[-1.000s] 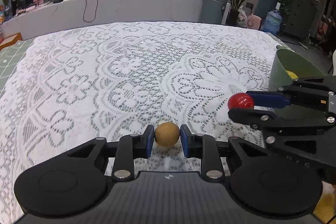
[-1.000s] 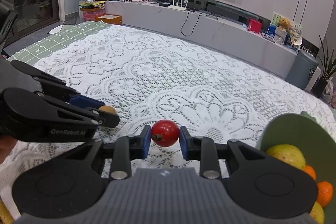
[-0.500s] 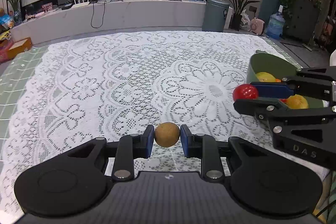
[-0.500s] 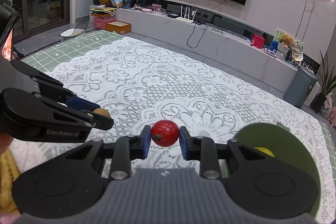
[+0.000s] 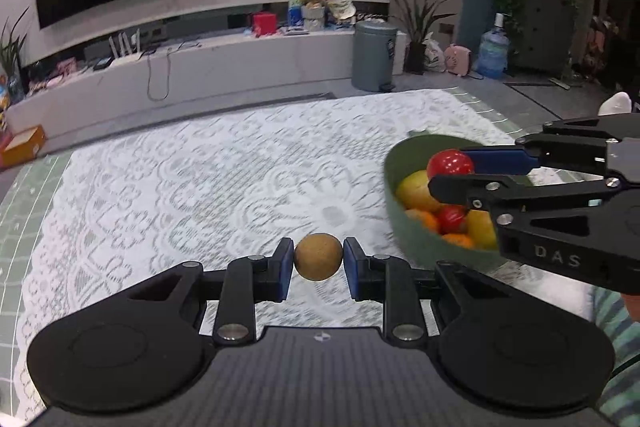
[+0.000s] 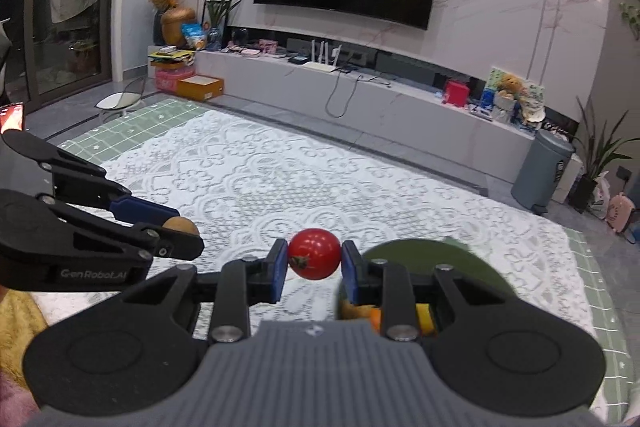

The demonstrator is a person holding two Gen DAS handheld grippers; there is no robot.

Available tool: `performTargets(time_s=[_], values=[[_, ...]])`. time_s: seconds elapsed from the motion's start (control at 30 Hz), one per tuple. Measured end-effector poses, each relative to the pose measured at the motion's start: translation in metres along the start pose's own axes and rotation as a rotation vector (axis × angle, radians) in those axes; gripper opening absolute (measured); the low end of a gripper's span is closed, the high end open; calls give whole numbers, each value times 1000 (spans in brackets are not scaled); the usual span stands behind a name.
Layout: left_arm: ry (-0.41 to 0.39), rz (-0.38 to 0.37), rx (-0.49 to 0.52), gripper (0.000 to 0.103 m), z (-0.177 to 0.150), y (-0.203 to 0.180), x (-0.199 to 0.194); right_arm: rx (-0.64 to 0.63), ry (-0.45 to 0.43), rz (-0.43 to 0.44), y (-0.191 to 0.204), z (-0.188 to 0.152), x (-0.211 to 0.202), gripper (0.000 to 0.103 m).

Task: Organize fruits
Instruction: 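Carry the brown fruit with the left gripper while the right gripper carries the tomato over the colander, then open the left gripper over the colander while the right gripper releases the tomato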

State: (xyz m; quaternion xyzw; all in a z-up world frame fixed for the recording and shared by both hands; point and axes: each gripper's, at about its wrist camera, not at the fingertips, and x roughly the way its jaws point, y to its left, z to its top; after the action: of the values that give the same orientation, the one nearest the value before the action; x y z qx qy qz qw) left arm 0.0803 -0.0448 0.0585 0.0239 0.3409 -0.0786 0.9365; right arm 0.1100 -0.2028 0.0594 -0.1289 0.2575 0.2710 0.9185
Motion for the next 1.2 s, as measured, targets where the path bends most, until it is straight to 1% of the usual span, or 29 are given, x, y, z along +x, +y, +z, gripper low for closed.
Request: performTargets(time_s=[0.2, 0.37, 0.5, 0.63, 0.77, 0.87, 0.97, 1.1, 1.2], values=[[-29, -30, 43, 30, 21, -26, 6, 40, 12, -38, -29, -2, -9, 25], [-39, -64, 70, 30, 38, -46, 20, 71, 27, -75, -53, -4, -7, 25], [-19, -97, 87, 30, 47, -57, 38, 99, 50, -99, -75, -8, -2, 25], [34, -141, 98, 30, 53, -63, 60, 131, 102, -107, -97, -13, 9, 25], [110, -180, 100, 30, 56, -69, 84, 179, 164, -76, -119, -21, 22, 25], [153, -202, 117, 30, 56, -72, 99, 192, 216, -68, -127, -25, 32, 25], [177, -222, 149, 30, 53, -78, 109, 218, 261, -40, -133, -29, 46, 25], [202, -234, 189, 30, 50, -83, 120, 310, 308, 32, -141, -33, 65, 25], [217, -235, 216, 30, 47, -84, 126, 350, 341, 38, -143, -35, 76, 25]])
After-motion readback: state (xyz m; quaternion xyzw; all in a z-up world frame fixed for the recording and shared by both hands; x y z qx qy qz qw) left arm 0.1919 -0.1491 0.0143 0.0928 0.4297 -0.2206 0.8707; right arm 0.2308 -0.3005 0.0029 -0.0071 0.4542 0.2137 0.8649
